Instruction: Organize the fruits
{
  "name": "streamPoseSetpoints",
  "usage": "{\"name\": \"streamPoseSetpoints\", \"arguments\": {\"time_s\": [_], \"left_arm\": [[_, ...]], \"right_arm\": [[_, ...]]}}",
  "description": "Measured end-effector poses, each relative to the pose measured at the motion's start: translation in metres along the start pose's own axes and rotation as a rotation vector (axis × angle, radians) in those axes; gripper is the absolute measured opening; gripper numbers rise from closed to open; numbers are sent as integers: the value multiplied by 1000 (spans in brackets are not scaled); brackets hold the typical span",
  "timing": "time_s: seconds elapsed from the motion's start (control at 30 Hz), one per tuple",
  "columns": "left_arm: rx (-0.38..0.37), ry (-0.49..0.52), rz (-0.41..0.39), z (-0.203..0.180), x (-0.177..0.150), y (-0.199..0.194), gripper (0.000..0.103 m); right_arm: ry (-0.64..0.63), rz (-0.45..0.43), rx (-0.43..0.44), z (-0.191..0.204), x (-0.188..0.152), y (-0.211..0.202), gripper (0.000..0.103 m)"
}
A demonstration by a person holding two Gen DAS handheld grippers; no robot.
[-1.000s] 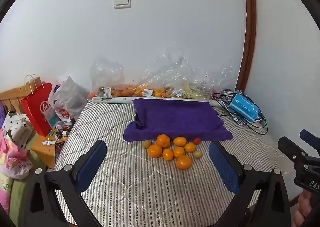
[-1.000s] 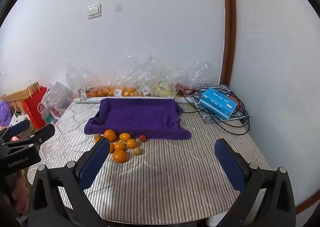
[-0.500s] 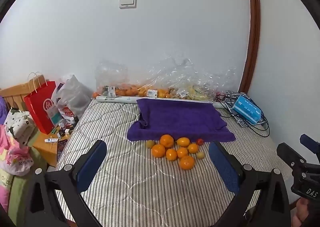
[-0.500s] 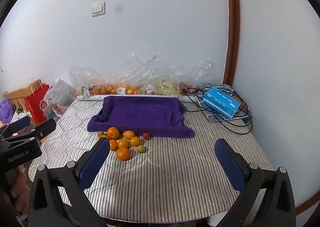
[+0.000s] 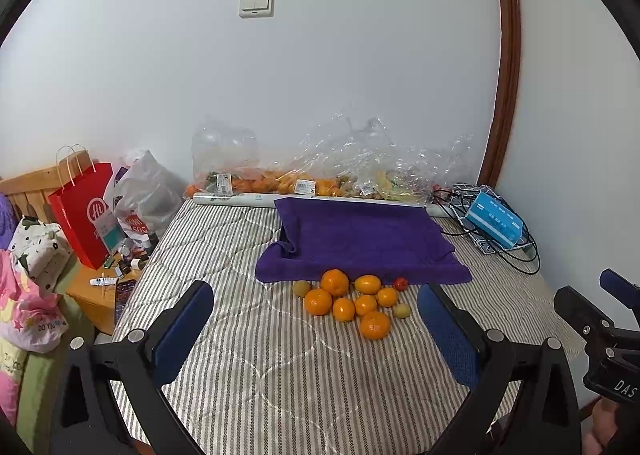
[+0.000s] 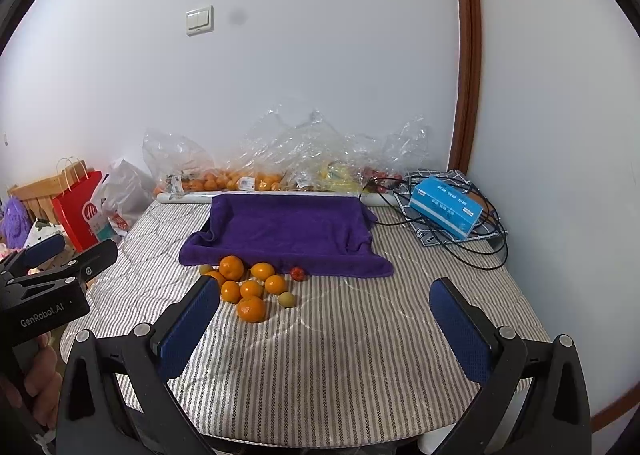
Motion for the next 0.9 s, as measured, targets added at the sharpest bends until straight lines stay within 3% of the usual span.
{"name": "streamPoseSetpoints", "arguments": {"time_s": [0.9], "left_arm": [[6,-2,-3,-1,-1,0,103]], "right_arm": [[11,-5,2,0,0,-1,103]]}}
Point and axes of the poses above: each gripper's, at about its wrist camera, not at the fingertips, and y roughly the way its jaws point, z to its left, x to its top, the point moved 5 cm from there along y, roughly the way its jaws point, and after that the axes turned 6 degrees about x, right-handed, at the moved point
